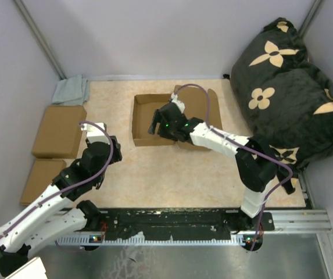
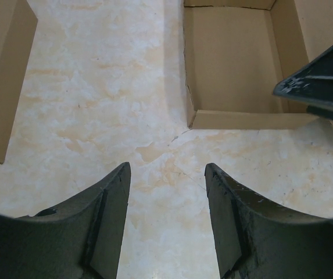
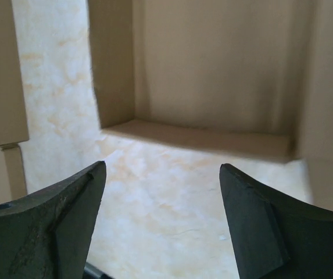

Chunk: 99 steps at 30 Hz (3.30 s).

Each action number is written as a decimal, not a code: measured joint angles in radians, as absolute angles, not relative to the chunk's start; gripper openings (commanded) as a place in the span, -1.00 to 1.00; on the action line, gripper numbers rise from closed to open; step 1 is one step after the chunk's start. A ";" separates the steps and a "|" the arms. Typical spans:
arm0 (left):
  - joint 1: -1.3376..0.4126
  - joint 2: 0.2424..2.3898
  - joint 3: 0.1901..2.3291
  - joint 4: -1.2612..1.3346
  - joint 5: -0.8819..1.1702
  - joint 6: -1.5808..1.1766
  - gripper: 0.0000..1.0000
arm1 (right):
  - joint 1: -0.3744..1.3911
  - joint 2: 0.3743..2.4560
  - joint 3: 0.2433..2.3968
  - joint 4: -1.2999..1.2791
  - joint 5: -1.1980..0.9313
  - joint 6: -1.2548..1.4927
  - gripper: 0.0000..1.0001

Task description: Fold the paper box

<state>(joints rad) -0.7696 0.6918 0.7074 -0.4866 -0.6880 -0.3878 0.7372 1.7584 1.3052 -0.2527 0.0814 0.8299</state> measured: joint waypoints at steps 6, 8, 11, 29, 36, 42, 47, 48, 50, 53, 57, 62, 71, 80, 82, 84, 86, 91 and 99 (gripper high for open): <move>-0.770 0.683 0.707 -0.486 -0.688 -0.388 0.22 | 0.876 1.789 1.364 -0.356 0.211 1.103 0.47; -0.769 0.682 0.707 -0.486 -0.687 -0.388 0.21 | 0.875 1.796 1.364 -0.386 0.234 1.180 0.42; -0.769 0.681 0.707 -0.486 -0.684 -0.388 0.21 | 0.861 1.821 1.364 -0.433 0.271 1.282 0.33; -0.769 0.674 0.702 -0.486 -0.678 -0.388 0.22 | 0.839 1.988 1.506 -0.547 0.369 1.481 -0.09; -0.768 0.675 0.702 -0.486 -0.676 -0.387 0.22 | 0.830 2.011 1.500 -0.557 0.373 1.451 -0.76; -0.768 0.686 0.702 -0.482 -0.660 -0.390 0.22 | 0.818 1.916 1.357 -0.491 0.430 1.224 -0.86; -0.768 0.751 0.700 -0.445 -0.636 -0.419 0.22 | 0.815 1.803 1.221 -0.477 0.468 0.971 -0.79; -0.768 0.778 0.699 -0.435 -0.635 -0.431 0.22 | 0.815 1.785 1.199 -0.477 0.479 0.938 -0.77; -0.768 0.841 0.698 -0.421 -0.635 -0.460 0.21 | 0.815 1.744 1.151 -0.480 0.511 0.884 -0.75; -0.768 0.933 0.698 -0.419 -0.635 -0.508 0.22 | 0.815 1.702 1.092 -0.508 0.574 0.845 -0.72; -0.765 1.018 0.699 -0.418 -0.636 -0.554 0.31 | 0.815 1.644 0.991 -0.514 0.649 0.754 -0.67; -0.708 1.085 0.739 -0.402 -0.621 -0.558 0.43 | 0.815 1.601 0.919 -0.477 0.697 0.603 -0.40; -0.422 1.255 0.805 -0.286 -0.378 -0.556 0.43 | 0.815 1.584 0.908 -0.464 0.645 0.461 0.98; -0.386 1.384 0.920 -0.203 -0.214 -0.546 0.42 | 0.753 1.381 1.001 -0.525 0.490 0.388 0.95; -0.371 1.422 0.958 -0.197 -0.192 -0.538 0.42 | 0.675 1.351 1.052 -0.525 0.406 0.374 0.84; -0.353 1.465 0.994 -0.189 -0.168 -0.530 0.42 | 0.550 1.353 1.123 -0.525 0.287 0.374 0.73; -0.326 1.507 1.020 -0.179 -0.126 -0.523 0.41 | 0.428 1.378 1.177 -0.513 0.189 0.378 0.70; -0.219 1.607 1.036 -0.156 0.025 -0.530 0.37 | 0.277 1.502 1.236 -0.495 0.033 0.388 0.63; -0.146 1.768 1.165 -0.202 0.260 -0.515 0.34 | 0.216 1.694 1.247 -0.498 -0.129 0.388 0.60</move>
<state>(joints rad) -0.1463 1.7676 1.1648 -0.2016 0.2600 -0.5148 0.2161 1.6943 1.2469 -0.4976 -0.1287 0.3882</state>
